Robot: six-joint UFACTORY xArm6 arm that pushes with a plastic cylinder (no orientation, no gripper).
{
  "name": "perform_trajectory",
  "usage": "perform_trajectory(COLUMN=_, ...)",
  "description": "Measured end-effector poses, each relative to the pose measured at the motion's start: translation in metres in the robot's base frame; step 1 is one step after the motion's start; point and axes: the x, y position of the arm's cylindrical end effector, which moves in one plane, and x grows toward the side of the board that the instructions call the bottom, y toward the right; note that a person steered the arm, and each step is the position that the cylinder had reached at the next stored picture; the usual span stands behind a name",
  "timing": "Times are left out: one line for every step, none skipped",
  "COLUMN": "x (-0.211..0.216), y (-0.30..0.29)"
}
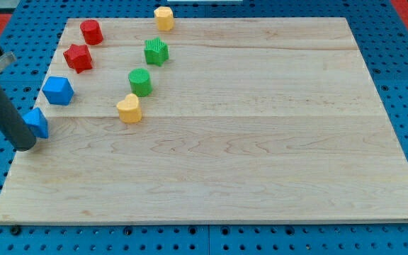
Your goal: Push the yellow heart closer to the green circle
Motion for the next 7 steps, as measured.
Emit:
perform_trajectory(x=0.000, y=-0.003)
perform_trajectory(x=-0.001, y=0.001)
perform_trajectory(x=-0.003, y=0.006)
perform_trajectory(x=-0.004, y=0.006)
perform_trajectory(x=-0.004, y=0.015)
perform_trajectory(x=-0.001, y=0.092)
perform_trajectory(x=-0.046, y=0.129)
